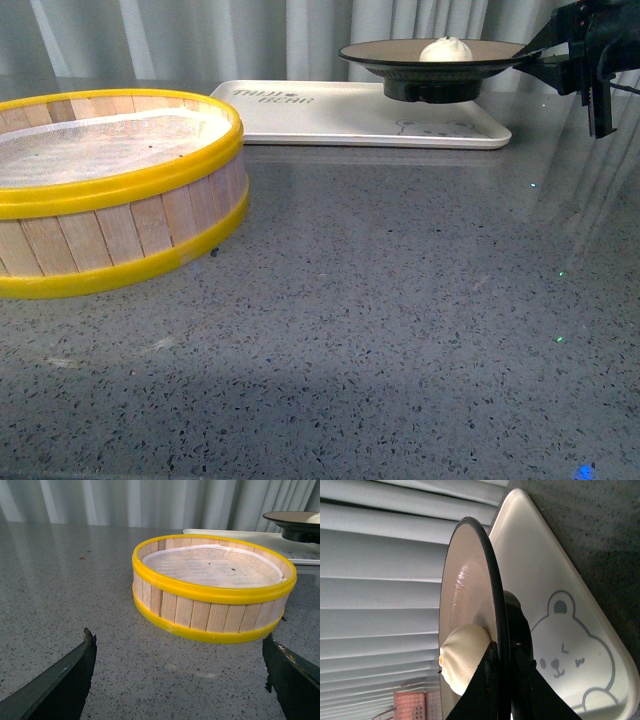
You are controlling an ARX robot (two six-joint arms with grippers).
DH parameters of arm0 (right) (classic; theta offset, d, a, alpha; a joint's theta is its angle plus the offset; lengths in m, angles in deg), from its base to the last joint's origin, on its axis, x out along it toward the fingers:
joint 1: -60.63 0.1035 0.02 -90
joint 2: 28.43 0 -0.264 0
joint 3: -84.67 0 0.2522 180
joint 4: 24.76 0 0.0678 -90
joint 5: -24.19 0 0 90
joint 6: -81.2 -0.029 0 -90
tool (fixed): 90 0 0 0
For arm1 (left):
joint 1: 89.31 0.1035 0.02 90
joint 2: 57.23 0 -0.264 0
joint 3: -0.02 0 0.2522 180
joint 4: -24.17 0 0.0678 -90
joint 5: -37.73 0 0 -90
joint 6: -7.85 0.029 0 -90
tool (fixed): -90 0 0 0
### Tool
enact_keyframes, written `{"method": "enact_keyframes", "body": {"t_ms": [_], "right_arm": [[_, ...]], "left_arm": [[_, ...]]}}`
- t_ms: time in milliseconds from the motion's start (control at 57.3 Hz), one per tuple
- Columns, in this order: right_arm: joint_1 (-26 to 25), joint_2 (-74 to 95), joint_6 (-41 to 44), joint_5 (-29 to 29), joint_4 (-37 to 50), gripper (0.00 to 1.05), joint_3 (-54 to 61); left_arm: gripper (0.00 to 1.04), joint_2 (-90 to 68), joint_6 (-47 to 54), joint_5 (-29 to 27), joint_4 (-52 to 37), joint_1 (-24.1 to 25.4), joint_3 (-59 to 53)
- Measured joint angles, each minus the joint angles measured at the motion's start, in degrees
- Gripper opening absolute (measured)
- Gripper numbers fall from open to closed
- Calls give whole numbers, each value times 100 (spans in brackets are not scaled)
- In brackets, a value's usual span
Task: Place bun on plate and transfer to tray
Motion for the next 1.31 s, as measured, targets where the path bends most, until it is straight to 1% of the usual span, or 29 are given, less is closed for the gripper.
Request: {"method": "enact_keyframes", "body": {"t_ms": [331,506,1186,1221,1309], "right_arm": [[-22,627,-7,28,-341,3,-868],[35,863,39,90,-654,3,-1366],[105,1032,249,90,-929,3,-1462],[107,1032,249,103,-935,7,-1462],[116,1032,247,149,-940,21,-1462]], "left_arm": [[98,0,0,0,0,0,0],[98,0,0,0,0,0,0],[98,0,0,0,0,0,0],[98,0,0,0,0,0,0],[98,0,0,0,0,0,0]]}}
